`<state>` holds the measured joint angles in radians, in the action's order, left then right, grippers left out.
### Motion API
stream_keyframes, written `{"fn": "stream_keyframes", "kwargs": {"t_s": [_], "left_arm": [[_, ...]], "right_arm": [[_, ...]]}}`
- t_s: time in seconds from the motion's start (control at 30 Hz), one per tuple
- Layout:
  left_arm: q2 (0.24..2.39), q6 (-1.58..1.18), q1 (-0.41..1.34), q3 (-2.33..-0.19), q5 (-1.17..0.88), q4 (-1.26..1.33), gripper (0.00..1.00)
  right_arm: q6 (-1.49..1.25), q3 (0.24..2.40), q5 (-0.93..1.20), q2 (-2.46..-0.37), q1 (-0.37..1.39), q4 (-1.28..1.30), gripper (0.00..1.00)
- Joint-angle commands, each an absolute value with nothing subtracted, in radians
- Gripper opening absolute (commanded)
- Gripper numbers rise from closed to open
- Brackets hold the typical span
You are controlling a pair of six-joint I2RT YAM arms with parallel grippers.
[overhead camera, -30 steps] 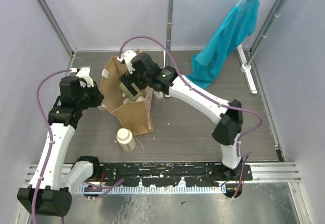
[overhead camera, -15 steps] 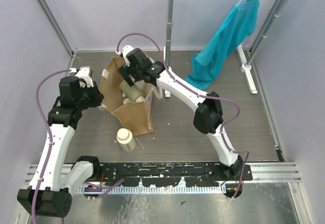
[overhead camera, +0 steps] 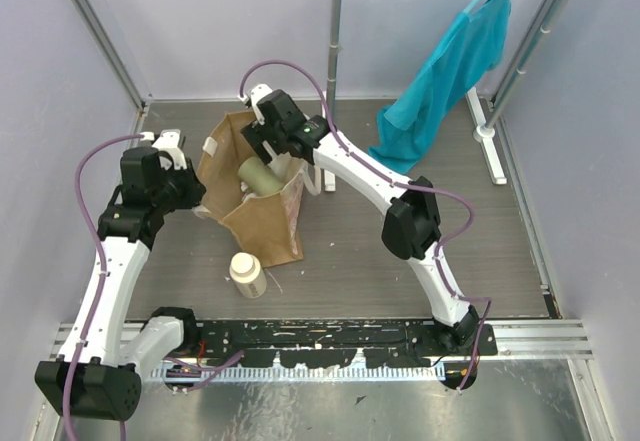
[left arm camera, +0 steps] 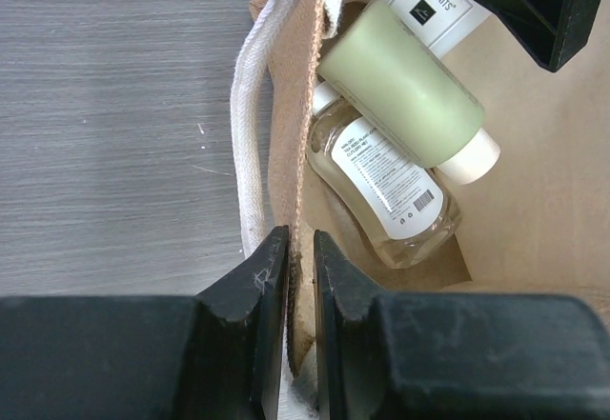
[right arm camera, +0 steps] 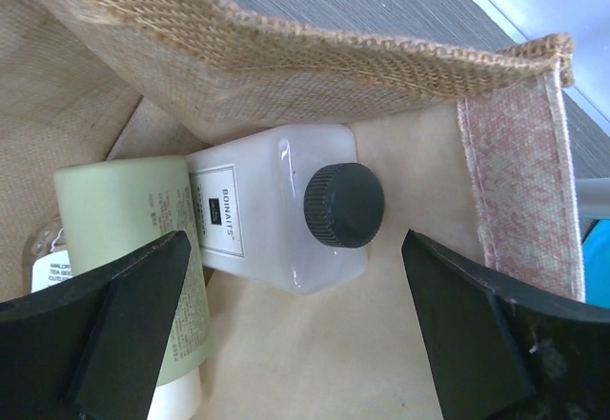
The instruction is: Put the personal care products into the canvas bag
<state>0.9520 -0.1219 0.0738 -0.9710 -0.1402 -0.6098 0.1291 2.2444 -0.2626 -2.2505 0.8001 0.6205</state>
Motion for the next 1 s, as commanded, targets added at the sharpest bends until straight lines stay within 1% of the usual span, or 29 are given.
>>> {"fn": "stream_keyframes", "kwargs": {"t_s": [0.0, 0.1, 0.37, 0.5, 0.97], "left_arm": [[0.961, -0.103, 0.072, -0.986, -0.130, -0.590, 0.23], [0.964, -0.101, 0.072, -0.991, -0.129, -0.595, 0.23], [0.959, -0.093, 0.072, -0.995, -0.119, -0.601, 0.23], [0.954, -0.089, 0.072, -0.994, -0.118, -0.601, 0.23], [0.935, -0.079, 0.072, -0.975, -0.118, -0.594, 0.23]], "right_arm": [[0.134, 2.278, -0.248, -2.268, 0.778, 0.593, 1.00], [0.121, 2.269, -0.210, -2.274, 0.778, 0.592, 1.00], [0.088, 2.225, -0.020, -2.243, 0.784, 0.570, 1.00], [0.086, 2.216, 0.022, -2.230, 0.805, 0.577, 1.00], [0.071, 2.153, -0.004, -2.185, 0.867, 0.611, 1.00]]}}
